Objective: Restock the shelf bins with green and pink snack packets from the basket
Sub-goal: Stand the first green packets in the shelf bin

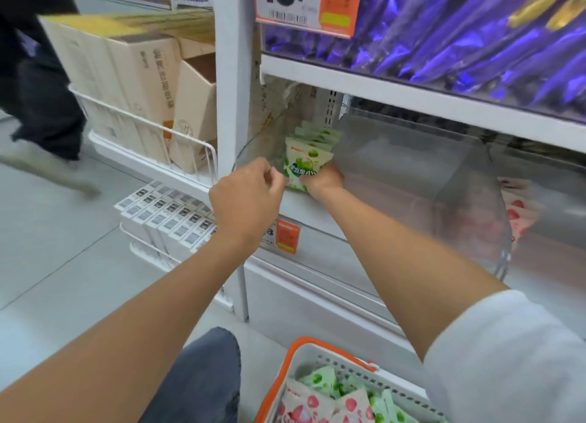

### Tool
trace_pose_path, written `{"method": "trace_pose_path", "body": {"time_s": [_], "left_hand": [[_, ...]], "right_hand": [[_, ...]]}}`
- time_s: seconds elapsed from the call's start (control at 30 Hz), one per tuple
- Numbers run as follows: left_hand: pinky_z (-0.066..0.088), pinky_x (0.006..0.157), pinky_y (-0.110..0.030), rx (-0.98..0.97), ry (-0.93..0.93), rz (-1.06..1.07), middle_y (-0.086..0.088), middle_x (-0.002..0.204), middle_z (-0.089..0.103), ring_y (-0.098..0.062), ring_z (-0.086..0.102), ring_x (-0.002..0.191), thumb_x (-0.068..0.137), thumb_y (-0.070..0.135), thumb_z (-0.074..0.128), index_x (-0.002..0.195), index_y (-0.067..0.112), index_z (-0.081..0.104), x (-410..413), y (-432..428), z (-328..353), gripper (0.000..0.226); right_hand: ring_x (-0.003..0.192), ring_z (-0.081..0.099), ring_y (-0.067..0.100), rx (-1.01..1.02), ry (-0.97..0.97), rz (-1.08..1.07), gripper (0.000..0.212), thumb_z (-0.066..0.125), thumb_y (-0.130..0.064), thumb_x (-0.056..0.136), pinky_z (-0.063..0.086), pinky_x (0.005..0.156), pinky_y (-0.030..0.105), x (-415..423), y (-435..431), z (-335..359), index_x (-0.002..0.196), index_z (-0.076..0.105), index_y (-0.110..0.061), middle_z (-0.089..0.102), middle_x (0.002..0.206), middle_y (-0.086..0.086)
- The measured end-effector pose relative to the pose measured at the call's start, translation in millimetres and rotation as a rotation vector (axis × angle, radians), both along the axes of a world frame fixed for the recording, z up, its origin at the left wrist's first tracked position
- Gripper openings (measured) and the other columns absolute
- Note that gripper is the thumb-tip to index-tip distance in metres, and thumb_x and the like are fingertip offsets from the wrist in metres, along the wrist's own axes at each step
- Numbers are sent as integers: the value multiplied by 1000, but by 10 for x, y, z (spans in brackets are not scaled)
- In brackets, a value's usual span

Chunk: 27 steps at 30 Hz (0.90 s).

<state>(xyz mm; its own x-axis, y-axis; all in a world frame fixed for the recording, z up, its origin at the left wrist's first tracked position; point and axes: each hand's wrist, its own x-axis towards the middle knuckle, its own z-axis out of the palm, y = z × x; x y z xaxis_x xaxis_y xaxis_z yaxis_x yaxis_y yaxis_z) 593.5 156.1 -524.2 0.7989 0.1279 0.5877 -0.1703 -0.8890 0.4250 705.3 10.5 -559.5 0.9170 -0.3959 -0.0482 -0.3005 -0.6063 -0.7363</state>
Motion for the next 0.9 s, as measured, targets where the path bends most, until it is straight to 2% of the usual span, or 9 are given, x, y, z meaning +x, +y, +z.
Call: {"method": "trace_pose_path", "body": {"time_s": [0.17,0.3,0.4,0.47,0.57,0.63,0.7,0.77,0.9], "left_hand": [[32,53,-28,9,-3,4,4,59,55,-23,50,54,95,33,44,72,23,52,6,-3,-10,26],[25,52,-28,17,12,13,5,60,53,-21,47,55,95,33,43,72,23,51,-18,-12,11,26],[28,53,-29,-14,45,5,4,64,56,-22,49,59,96,33,42,77,21,56,-49,-39,36,27],[32,55,-29,-62,83,-17,2,64,57,-23,52,60,97,32,41,76,18,57,-76,-50,61,30],[33,56,-30,-37,199,-64,2,59,51,-24,50,60,98,30,40,66,18,48,-130,-48,143,35],[36,58,-30,-3,254,-82,2,59,49,-26,52,63,99,30,40,65,19,45,-139,-31,199,36],[40,59,-31,14,292,-98,-1,63,55,-28,58,66,99,30,40,69,15,51,-111,-2,215,35],[43,60,-31,27,298,-99,-4,65,60,-28,62,67,98,30,40,75,11,57,-76,9,211,35],[37,54,-28,26,241,-81,-3,65,60,-27,58,64,96,28,42,77,12,61,-14,24,164,32]], "right_hand": [[115,59,29,-68,14,62,61,74,-39,76,52,92,33,58,28,-115,127,53,-11,60,128,12],[114,60,27,-99,48,125,58,77,-40,76,52,92,32,-91,-57,-38,124,59,-13,63,127,9],[117,58,28,-99,99,103,58,74,-36,82,47,91,30,-366,-218,105,129,56,-7,60,131,9],[120,55,30,-170,75,87,54,69,-34,89,44,87,31,-634,-319,229,129,52,-2,57,131,13],[122,53,31,-252,65,107,49,66,-26,92,44,90,31,-961,-378,338,131,50,-2,56,133,15],[124,52,31,-264,109,161,52,66,-21,91,43,93,31,-1024,-376,337,136,46,-2,54,136,15],[128,49,31,-285,162,231,59,67,-19,89,42,98,32,-1055,-355,328,140,42,-4,50,140,15],[127,49,32,-336,187,300,57,68,-16,88,42,98,32,-1014,-347,275,139,44,-6,51,139,14],[126,50,31,-468,220,557,57,62,-17,89,42,103,34,-812,-231,166,142,41,-16,50,140,10]]}}
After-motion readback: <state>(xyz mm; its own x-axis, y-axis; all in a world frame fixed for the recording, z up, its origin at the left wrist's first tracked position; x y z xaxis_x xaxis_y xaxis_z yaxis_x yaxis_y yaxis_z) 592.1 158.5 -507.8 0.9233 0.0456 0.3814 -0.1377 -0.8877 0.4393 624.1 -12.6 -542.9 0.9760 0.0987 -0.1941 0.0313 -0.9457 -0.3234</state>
